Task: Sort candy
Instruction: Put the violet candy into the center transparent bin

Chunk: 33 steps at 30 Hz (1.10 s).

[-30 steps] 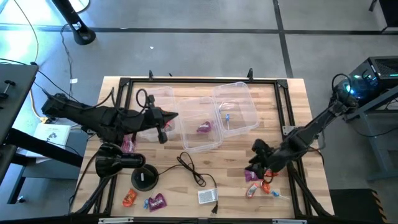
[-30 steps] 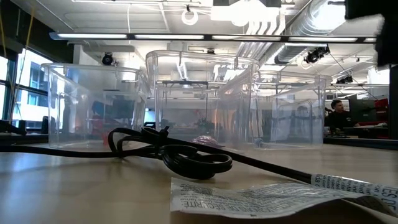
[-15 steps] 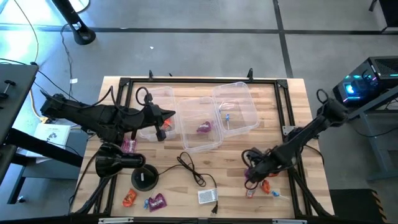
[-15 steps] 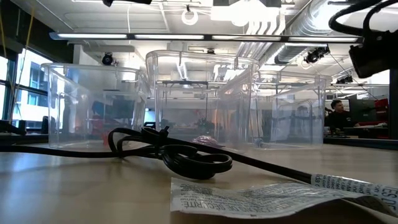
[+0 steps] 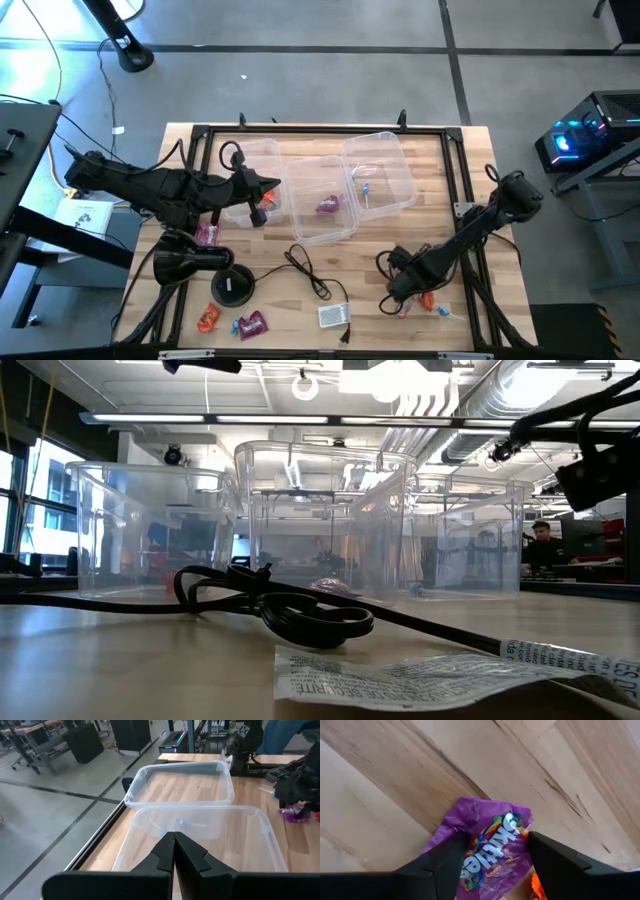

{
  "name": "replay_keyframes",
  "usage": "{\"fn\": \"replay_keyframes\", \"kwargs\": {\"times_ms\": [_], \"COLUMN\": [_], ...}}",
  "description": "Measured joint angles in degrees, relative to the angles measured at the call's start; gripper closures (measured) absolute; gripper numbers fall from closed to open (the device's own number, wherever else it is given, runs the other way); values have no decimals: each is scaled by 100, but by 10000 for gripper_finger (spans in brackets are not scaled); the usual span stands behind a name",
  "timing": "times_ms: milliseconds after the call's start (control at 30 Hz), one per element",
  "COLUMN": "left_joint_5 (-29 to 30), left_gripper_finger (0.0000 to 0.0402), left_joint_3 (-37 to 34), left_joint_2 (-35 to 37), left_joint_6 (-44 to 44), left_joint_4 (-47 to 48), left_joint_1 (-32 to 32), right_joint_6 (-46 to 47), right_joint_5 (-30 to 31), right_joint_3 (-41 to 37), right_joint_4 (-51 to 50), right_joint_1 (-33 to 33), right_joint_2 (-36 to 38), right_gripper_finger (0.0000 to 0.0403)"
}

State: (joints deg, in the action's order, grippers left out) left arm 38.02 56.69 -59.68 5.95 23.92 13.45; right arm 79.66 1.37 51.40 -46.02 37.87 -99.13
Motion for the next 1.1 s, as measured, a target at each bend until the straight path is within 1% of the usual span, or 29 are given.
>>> {"fn": "replay_keyframes", "kwargs": {"times_ms": [67, 100, 167, 233, 267, 300, 400, 467, 567, 633, 733, 833, 1000, 1100], "left_joint_5": [11, 13, 31, 103, 167, 241, 445, 475, 477, 477, 479, 479, 544, 619], "left_gripper_finger": [401, 401, 401, 401, 401, 401, 401, 401, 401, 401, 401, 401, 401, 401], "left_joint_3": [0, 0, 0, 0, 0, 0, 0, 0, 0, 0, 0, 0, 0, 0], "left_joint_2": [0, 0, 0, 0, 0, 0, 0, 0, 0, 0, 0, 0, 0, 2], "left_joint_6": [40, 50, 47, 16, -3, -4, -7, -8, -11, -13, -12, -9, 40, 40], "left_joint_4": [64, 85, 79, 57, 58, 59, 68, 72, 75, 88, 193, 295, 368, 370], "left_joint_1": [0, 0, 0, 0, 0, 0, 0, 0, 0, 0, 0, 0, 0, 0], "right_joint_6": [-8, -12, -34, -177, -266, -341, -387, -488, -778, -1116, -1739, -2593, -4113, -5104], "right_joint_5": [-14, -32, -22, 216, 370, 577, 1147, 1607, 2597, 3227, 4073, 4659, 5292, 5412], "right_joint_3": [4, 11, 110, 312, 437, 630, 1357, 1771, 2426, 2750, 3180, 3452, 3539, 3417], "right_joint_4": [7, -19, -226, -681, -916, -1200, -2107, -2682, -2900, -2933, -2703, -2340, -1287, -366], "right_joint_1": [-16, -34, -38, -32, -27, -28, -76, -112, -166, -232, -368, -554, -1049, -1432], "right_joint_2": [-25, -25, -28, 0, 2, 3, 51, 45, 54, 56, 58, 63, 65, 66], "right_gripper_finger": [207, 228, 289, 360, 379, 383, 374, 380, 394, 390, 383, 386, 394, 392]}}
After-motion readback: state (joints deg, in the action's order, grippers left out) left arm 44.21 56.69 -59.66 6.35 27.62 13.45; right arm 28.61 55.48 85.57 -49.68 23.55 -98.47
